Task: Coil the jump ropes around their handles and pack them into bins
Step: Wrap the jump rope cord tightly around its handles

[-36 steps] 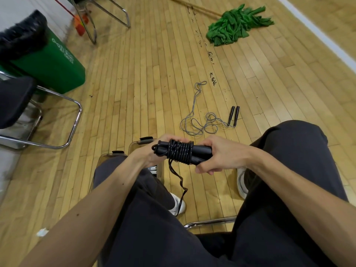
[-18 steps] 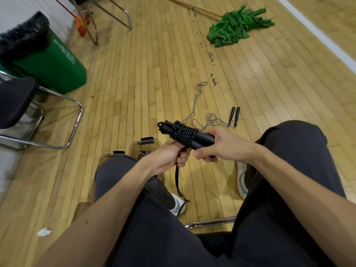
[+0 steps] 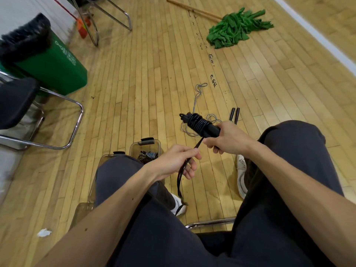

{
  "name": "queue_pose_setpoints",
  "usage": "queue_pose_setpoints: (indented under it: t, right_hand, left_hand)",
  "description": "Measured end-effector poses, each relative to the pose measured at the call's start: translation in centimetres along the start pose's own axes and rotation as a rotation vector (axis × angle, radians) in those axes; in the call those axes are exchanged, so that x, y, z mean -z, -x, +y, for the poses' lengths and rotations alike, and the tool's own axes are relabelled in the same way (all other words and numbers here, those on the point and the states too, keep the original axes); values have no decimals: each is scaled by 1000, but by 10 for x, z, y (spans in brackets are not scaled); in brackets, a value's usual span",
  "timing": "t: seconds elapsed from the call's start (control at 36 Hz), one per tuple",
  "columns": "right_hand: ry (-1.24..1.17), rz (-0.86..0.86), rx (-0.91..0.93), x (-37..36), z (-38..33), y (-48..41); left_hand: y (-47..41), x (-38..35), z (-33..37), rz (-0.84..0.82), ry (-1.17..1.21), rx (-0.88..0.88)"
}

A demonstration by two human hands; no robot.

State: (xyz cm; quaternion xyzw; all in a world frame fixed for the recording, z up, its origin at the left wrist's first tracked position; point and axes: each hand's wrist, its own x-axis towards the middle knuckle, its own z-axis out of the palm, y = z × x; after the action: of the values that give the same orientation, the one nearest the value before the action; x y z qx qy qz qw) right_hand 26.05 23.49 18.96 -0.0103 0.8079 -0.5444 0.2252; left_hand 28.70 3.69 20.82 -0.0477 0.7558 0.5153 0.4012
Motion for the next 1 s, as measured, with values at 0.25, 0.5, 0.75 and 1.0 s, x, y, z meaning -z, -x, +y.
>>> queue_pose_setpoints:
  t: [0.25, 0.5, 0.75, 1.0]
  right_hand:
    - [-10, 53, -43, 6, 4, -6]
    - [-54, -73, -64, -5, -1, 0]
    - [-127, -155, -53, -7, -5, 7]
    - [-124, -243, 13, -18, -9, 13]
  left_hand:
    - [18, 4, 12, 299, -812, -210]
    - [39, 9, 65, 323, -1489, -409]
    - [41, 16, 121, 183, -1675, -509]
    - [19, 13, 153, 147, -1726, -578]
